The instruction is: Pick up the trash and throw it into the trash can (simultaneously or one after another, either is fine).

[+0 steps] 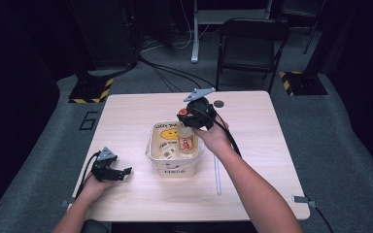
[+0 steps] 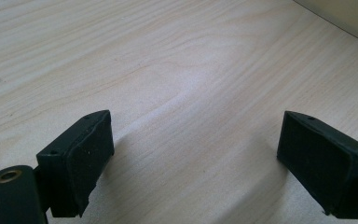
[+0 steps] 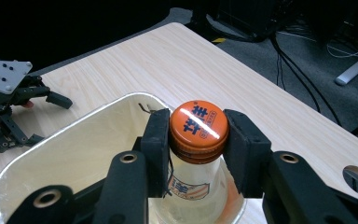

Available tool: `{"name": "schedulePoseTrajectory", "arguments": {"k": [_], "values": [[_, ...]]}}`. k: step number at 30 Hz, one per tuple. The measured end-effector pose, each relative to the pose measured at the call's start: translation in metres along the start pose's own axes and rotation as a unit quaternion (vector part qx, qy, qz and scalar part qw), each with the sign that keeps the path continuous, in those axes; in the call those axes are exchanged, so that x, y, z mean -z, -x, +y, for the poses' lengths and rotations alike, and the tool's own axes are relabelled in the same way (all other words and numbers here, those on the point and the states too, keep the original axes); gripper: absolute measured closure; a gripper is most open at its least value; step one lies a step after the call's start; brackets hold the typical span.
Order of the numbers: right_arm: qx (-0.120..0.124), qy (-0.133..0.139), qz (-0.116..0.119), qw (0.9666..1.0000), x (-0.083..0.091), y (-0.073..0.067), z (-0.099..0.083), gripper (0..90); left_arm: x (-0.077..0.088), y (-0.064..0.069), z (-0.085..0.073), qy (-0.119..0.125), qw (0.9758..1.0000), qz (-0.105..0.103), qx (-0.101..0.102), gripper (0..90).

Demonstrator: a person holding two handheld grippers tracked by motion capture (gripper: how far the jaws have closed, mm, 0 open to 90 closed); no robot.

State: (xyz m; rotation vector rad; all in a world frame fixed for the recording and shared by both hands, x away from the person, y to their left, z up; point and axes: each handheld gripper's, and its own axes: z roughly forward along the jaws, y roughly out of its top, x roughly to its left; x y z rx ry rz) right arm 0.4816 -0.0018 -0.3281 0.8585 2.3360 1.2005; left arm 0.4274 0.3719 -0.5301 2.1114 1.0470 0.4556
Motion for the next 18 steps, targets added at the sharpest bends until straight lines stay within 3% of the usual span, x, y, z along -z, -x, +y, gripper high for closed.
{"name": "schedulePoseTrajectory", "arguments": {"k": [10,18], "values": [[0.000,-0.018,0.002,0.9998,-0.008,-0.002,-0.011,62.1,0.000,0.000,0.000,0.000,1.0000,0.000,0.000,10.5],[-0.004,-0.011,0.003,0.9999,-0.010,-0.002,-0.015,62.0,0.000,0.000,0.000,0.000,1.0000,0.000,0.000,10.5]]}}
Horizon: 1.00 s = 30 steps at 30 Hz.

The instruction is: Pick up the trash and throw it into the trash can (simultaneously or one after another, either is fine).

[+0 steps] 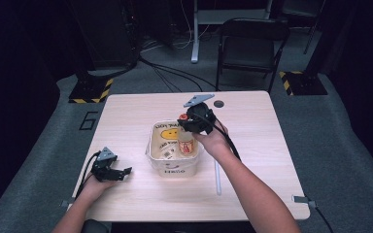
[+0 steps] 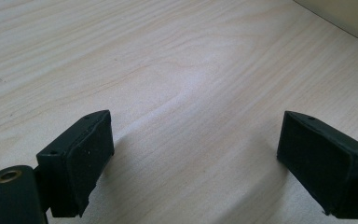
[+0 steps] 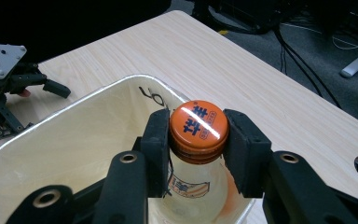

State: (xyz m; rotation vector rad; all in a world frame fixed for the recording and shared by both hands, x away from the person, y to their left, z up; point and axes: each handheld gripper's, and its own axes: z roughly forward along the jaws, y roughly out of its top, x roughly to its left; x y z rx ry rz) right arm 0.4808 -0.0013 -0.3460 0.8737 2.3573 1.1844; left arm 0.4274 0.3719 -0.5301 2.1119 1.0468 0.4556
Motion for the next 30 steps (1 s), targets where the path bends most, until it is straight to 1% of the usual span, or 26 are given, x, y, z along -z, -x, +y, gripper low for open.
{"name": "schedulePoseTrajectory", "arguments": {"k": [1,2,3,4,6,8,9,13,14,15,17,18,20,23,27,30], "values": [[-0.001,0.001,0.000,1.0000,0.000,0.000,0.000,61.7,0.000,0.000,0.000,0.000,1.0000,0.000,0.000,10.5],[-0.008,0.001,-0.001,1.0000,0.000,0.000,-0.001,61.4,0.000,0.000,0.000,0.000,1.0000,0.000,0.000,10.5],[-0.006,0.002,-0.001,1.0000,0.000,0.000,-0.001,61.0,0.000,0.000,0.000,0.000,1.0000,0.001,-0.002,10.5],[-0.009,0.003,-0.001,1.0000,0.000,0.001,-0.002,58.4,0.000,0.000,0.000,0.000,1.0000,0.000,0.000,10.5],[-0.012,0.003,-0.004,0.9999,-0.001,0.001,-0.003,52.3,0.000,0.000,0.000,0.000,1.0000,0.001,-0.002,10.5],[-0.013,-0.003,-0.005,0.9999,-0.001,0.000,-0.004,50.4,0.000,0.000,0.000,0.000,1.0000,0.001,-0.002,10.5],[-0.009,-0.005,-0.006,0.9999,-0.002,-0.001,-0.004,48.9,0.000,0.000,0.000,0.000,1.0000,0.001,-0.002,10.5],[0.005,-0.006,-0.012,0.9999,-0.001,-0.004,-0.007,47.9,0.000,0.000,0.000,0.000,1.0000,0.000,-0.003,10.5],[-0.001,-0.007,-0.013,0.9999,-0.001,-0.004,-0.007,47.9,0.000,0.000,0.000,0.000,1.0000,0.000,-0.003,10.5],[0.002,-0.007,-0.014,0.9999,0.000,-0.004,-0.008,48.0,0.000,0.000,0.000,0.000,1.0000,0.000,-0.003,10.5],[-0.004,-0.007,-0.015,0.9998,0.001,-0.004,-0.010,48.1,0.000,0.000,0.000,0.000,1.0000,0.000,-0.003,10.5],[-0.002,-0.007,-0.017,0.9998,0.002,-0.002,-0.012,48.0,0.000,0.000,0.000,0.000,1.0000,0.000,-0.003,10.5],[-0.006,-0.005,-0.022,0.9997,0.004,-0.002,-0.016,48.0,0.000,0.000,0.000,0.000,1.0000,0.000,-0.003,10.5],[-0.006,0.007,-0.027,0.9996,0.009,-0.001,-0.022,48.2,0.000,0.000,0.000,0.000,1.0000,0.000,-0.003,10.5],[-0.022,0.017,-0.025,0.9993,0.018,0.002,-0.029,47.9,0.000,0.000,0.000,0.000,1.0000,0.000,-0.003,10.5],[-0.042,0.028,-0.029,0.9983,0.025,0.004,-0.037,45.6,0.000,0.000,0.000,0.000,1.0000,0.000,-0.003,10.5]]}}
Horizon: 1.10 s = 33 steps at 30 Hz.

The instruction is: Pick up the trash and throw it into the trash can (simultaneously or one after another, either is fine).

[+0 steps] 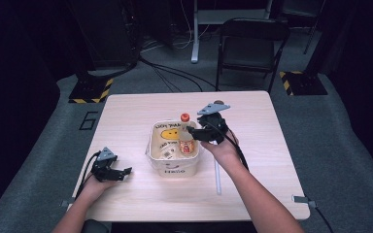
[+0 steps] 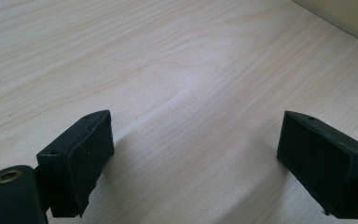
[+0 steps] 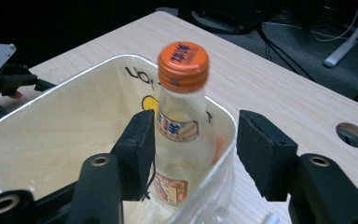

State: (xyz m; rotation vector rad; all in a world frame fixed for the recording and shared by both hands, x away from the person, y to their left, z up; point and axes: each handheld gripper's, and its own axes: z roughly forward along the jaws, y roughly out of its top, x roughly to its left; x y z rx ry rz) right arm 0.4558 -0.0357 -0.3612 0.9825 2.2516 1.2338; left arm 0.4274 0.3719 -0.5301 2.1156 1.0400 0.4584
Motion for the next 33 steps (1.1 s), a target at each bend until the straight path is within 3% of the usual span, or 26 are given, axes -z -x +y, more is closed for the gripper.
{"name": "schedulePoseTrajectory", "arguments": {"k": [9,17,29,33], "values": [[-0.044,0.013,0.000,0.9989,0.018,0.012,-0.026,45.1,0.000,0.000,0.000,0.000,1.0000,0.000,0.000,10.6],[-0.076,0.012,-0.007,0.9970,0.029,0.021,-0.055,49.8,0.000,0.000,0.000,0.000,1.0000,0.000,0.000,10.6],[-0.068,0.007,-0.044,0.9967,0.031,0.016,-0.085,52.1,0.000,0.000,0.000,0.000,1.0000,0.000,0.000,10.6],[-0.067,-0.002,-0.056,0.9962,0.027,0.012,-0.095,48.8,0.000,0.000,0.000,0.000,1.0000,0.000,0.000,10.5]]}}
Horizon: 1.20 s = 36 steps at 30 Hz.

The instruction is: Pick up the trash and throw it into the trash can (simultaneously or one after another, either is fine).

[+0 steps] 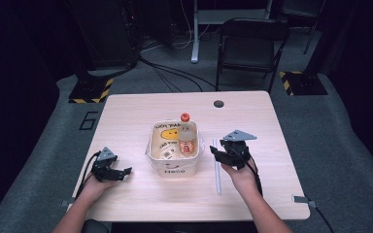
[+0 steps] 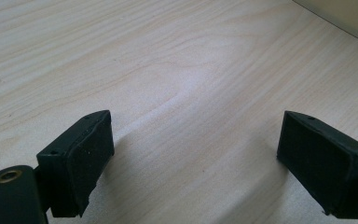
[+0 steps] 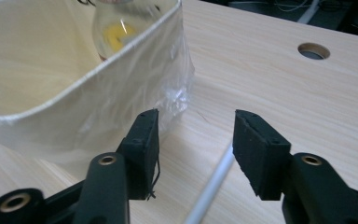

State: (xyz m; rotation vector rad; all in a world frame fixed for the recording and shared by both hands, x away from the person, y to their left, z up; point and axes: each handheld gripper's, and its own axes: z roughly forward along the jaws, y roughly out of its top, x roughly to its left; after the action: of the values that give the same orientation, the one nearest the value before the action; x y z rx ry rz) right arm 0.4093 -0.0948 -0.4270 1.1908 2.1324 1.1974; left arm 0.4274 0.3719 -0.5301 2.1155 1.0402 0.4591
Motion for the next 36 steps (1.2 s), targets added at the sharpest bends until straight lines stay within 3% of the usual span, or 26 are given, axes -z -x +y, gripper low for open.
{"name": "schedulePoseTrajectory", "arguments": {"k": [8,13,16,20,26,32,36], "values": [[-0.005,-0.013,-0.003,0.9999,-0.007,-0.005,-0.018,47.3,0.000,0.000,0.000,0.000,1.0000,0.000,0.000,10.6],[-0.009,-0.017,0.013,0.9997,-0.013,-0.003,-0.028,53.2,0.000,0.000,0.000,0.000,1.0000,0.000,0.000,10.6],[0.000,-0.029,0.010,0.9995,-0.016,-0.002,-0.034,57.2,0.000,0.000,0.000,0.000,1.0000,0.000,0.000,10.5],[-0.006,-0.034,0.013,0.9993,-0.020,-0.001,-0.043,58.4,0.000,0.000,0.000,0.000,1.0000,0.000,0.000,10.6],[-0.004,-0.045,0.000,0.9990,-0.024,-0.002,-0.049,58.8,0.000,0.000,0.000,0.000,1.0000,0.000,0.000,10.5],[-0.029,-0.062,-0.016,0.9975,-0.030,-0.001,-0.057,54.7,0.000,0.000,0.000,0.002,1.0000,0.001,0.000,10.5],[-0.029,-0.072,-0.025,0.9967,-0.034,-0.002,-0.061,58.2,0.000,0.000,0.000,0.000,1.0000,0.000,0.000,10.5]]}}
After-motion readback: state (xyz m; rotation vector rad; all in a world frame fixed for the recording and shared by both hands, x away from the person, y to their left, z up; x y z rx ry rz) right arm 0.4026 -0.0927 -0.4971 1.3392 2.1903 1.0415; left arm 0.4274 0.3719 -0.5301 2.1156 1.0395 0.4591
